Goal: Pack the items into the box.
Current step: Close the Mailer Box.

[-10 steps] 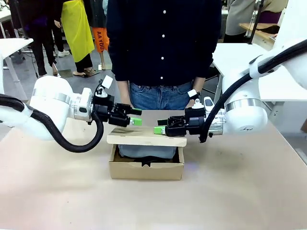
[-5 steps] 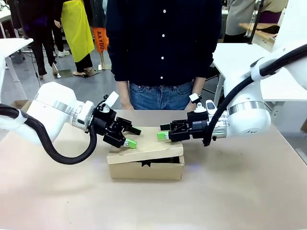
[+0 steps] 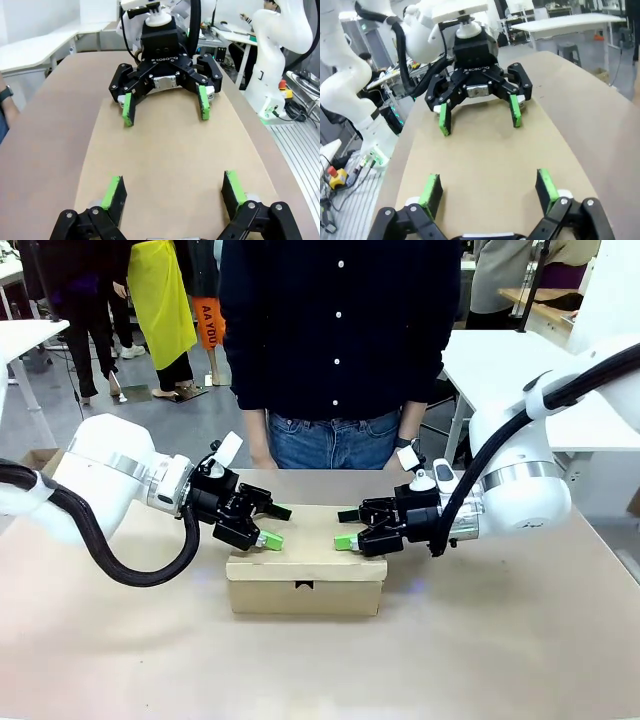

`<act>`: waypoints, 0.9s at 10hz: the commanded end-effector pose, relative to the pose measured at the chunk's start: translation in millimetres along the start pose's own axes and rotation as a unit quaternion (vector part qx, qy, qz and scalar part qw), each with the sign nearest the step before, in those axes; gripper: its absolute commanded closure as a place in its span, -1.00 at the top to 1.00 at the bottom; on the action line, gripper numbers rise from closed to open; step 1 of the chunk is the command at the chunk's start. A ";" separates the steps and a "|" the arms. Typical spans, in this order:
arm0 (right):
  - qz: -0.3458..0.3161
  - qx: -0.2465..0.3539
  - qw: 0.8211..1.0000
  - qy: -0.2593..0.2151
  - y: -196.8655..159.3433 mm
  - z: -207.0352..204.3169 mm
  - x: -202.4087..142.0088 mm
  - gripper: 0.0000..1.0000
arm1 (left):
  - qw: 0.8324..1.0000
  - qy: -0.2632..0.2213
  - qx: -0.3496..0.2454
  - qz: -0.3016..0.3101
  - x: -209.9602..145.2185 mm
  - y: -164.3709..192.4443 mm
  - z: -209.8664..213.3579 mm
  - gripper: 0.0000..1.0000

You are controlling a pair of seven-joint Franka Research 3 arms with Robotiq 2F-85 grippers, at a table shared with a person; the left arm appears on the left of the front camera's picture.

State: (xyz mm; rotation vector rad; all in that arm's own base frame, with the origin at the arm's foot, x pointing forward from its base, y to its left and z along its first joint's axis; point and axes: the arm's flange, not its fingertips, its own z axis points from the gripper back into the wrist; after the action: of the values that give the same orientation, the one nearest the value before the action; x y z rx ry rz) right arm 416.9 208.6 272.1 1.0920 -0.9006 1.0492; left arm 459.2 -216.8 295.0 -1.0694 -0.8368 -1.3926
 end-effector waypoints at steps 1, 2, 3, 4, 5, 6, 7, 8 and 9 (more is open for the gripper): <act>0.070 0.015 0.997 -0.005 9.7 7.4 -14.4 1.00 | 0.999 -0.018 0.022 -0.014 0.9 -10.1 4.9 1.00; 0.091 0.018 0.995 -0.024 11.7 9.0 -11.5 1.00 | 0.999 -0.026 0.030 -0.020 4.3 -14.1 9.7 1.00; 0.095 0.021 0.995 -0.037 12.7 11.9 -8.6 1.00 | 0.999 -0.031 0.035 -0.028 6.8 -18.6 15.0 1.00; 0.098 0.021 0.994 -0.041 14.2 16.6 -5.3 1.00 | 0.998 -0.040 0.040 -0.037 9.0 -24.4 22.2 1.00; 0.099 0.023 0.993 -0.058 18.2 30.5 1.9 1.00 | 0.996 -0.056 0.047 -0.055 12.1 -37.8 35.6 1.00; 0.087 0.021 0.993 -0.079 25.2 50.6 13.5 1.00 | 0.993 -0.077 0.044 -0.075 17.9 -59.4 51.6 1.00; 0.057 0.014 0.994 -0.095 34.9 75.0 28.6 1.00 | 0.990 -0.098 0.047 -0.086 24.9 -84.5 69.7 1.00; 0.008 0.001 0.993 -0.119 48.0 102.0 44.2 1.00 | 0.988 -0.122 0.047 -0.077 30.0 -110.4 88.0 1.00; -0.072 -0.018 0.989 -0.125 62.9 132.0 56.2 1.00 | 0.985 -0.165 0.020 -0.040 31.2 -134.8 112.1 1.00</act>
State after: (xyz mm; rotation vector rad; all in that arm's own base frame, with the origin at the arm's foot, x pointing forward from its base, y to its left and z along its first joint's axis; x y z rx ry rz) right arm 382.8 123.5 338.9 1.2233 -1.0986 0.9336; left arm 366.5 -134.0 361.0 -1.1747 -1.1476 -1.3435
